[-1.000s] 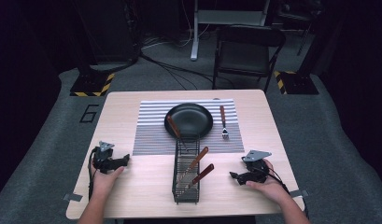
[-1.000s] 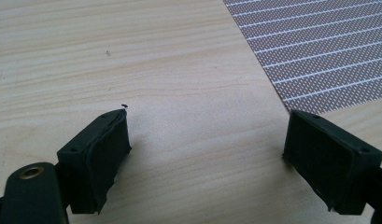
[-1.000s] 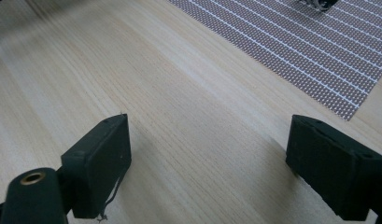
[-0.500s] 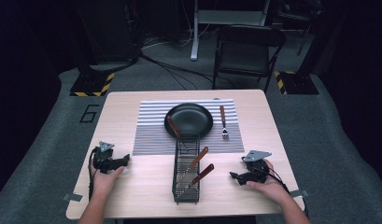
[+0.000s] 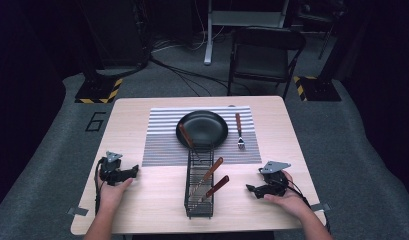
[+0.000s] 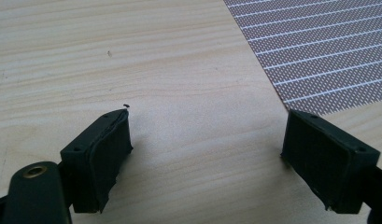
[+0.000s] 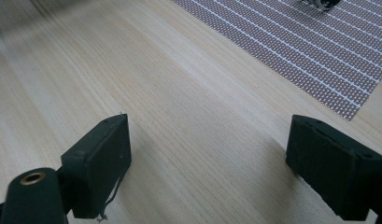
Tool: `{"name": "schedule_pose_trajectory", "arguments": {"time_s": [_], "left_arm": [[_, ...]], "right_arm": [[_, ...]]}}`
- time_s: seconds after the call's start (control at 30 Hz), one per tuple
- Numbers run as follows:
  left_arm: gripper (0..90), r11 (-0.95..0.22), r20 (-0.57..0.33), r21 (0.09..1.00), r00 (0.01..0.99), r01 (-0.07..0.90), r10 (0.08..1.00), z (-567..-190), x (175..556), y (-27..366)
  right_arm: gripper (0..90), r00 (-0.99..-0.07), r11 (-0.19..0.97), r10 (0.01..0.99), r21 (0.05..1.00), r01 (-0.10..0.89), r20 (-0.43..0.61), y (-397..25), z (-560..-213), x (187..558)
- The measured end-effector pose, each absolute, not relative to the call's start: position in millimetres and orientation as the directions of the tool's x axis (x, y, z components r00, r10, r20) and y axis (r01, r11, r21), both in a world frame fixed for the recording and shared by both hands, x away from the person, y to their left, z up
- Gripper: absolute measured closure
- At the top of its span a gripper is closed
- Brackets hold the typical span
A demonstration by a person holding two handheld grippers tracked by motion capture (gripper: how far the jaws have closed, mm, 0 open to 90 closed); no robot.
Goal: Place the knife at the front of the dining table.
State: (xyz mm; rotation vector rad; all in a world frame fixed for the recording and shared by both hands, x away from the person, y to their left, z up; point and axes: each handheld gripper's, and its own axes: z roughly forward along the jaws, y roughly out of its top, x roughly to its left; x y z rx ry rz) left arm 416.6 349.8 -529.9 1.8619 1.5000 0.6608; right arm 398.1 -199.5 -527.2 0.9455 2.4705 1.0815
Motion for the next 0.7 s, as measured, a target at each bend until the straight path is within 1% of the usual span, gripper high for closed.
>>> {"name": "schedule_pose_trajectory", "arguments": {"time_s": [0.13, 0.27, 0.4, 0.43, 0.47, 0.5, 0.67, 0.7], "left_arm": [[16.9, -0.136, -0.013, 0.746, 0.219, 0.652, 0.976, -529.0, 415.4, 349.2], [26.0, -0.133, -0.030, 0.741, 0.231, 0.658, 0.973, -524.9, 413.8, 345.1], [31.1, -0.153, -0.029, 0.748, 0.262, 0.646, 0.965, -517.9, 411.3, 339.4], [31.1, -0.153, -0.037, 0.751, 0.273, 0.642, 0.961, -515.3, 410.3, 336.8], [36.3, -0.159, -0.045, 0.748, 0.288, 0.644, 0.957, -512.2, 409.4, 334.3], [37.7, -0.167, -0.049, 0.748, 0.305, 0.642, 0.951, -507.2, 407.8, 328.6], [43.4, -0.154, -0.082, 0.745, 0.318, 0.649, 0.944, -500.9, 407.2, 320.0], [43.4, -0.157, -0.088, 0.739, 0.325, 0.656, 0.942, -498.6, 407.0, 318.7]], "right_arm": [[13.2, -0.745, 0.505, 0.667, 0.734, 0.455, 0.003, -199.5, -527.2, 398.0], [13.2, -0.746, 0.506, 0.666, 0.733, 0.454, 0.002, -199.7, -527.1, 397.8], [13.2, -0.750, 0.510, 0.661, 0.733, 0.451, 0.002, -200.0, -527.0, 398.0], [13.2, -0.750, 0.510, 0.661, 0.733, 0.451, 0.002, -200.0, -527.0, 398.0], [13.2, -0.750, 0.509, 0.661, 0.733, 0.451, 0.003, -200.0, -527.0, 397.9], [13.2, -0.750, 0.509, 0.661, 0.733, 0.451, 0.003, -200.0, -527.0, 397.9], [13.2, -0.750, 0.509, 0.661, 0.733, 0.451, 0.003, -200.0, -527.0, 397.9], [13.2, -0.750, 0.509, 0.661, 0.733, 0.451, 0.003, -200.0, -527.0, 397.9]]}}
